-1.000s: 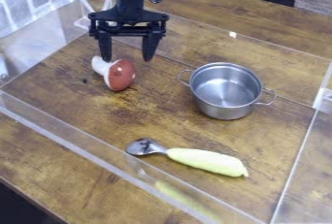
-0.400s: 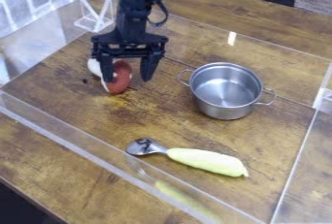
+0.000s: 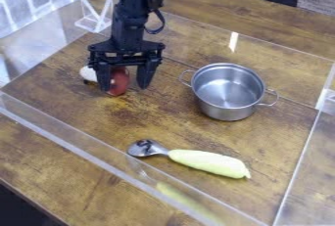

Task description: Remove the mushroom from the silver pot and put it on the table

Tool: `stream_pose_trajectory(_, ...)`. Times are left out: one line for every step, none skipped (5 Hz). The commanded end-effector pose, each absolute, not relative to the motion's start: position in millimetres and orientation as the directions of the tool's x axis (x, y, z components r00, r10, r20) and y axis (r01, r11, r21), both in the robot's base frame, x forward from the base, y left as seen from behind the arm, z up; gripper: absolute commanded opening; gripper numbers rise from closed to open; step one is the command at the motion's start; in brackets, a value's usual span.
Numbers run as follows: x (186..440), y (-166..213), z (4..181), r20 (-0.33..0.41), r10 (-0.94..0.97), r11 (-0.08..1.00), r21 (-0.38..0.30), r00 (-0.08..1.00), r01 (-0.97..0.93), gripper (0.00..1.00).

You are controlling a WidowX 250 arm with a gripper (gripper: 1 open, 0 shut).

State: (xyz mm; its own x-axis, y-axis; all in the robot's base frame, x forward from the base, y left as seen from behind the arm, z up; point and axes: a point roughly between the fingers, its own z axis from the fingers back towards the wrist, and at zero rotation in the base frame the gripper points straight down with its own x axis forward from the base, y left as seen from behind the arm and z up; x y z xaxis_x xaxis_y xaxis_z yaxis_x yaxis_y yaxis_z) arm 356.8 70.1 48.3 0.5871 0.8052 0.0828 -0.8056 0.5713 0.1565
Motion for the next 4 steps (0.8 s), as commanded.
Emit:
stream_pose_trajectory(365.2, 64.0, 95.1, 0.147, 0.805, 0.572, 0.068, 0.575, -0.818, 1.0)
stream_pose_trajectory(366.3, 57.3, 99.9, 0.151, 0.822, 0.549, 0.05, 0.549, -0.834, 1.0)
stream_pose_trajectory(365.6, 64.0, 120.2, 0.154, 0.823, 0.548, 0.033, 0.546, -0.836, 0.0)
stream_pose_trajectory(360.8, 72.5, 145.5, 0.162, 0.829, 0.543, 0.002, 0.536, -0.84, 1.0)
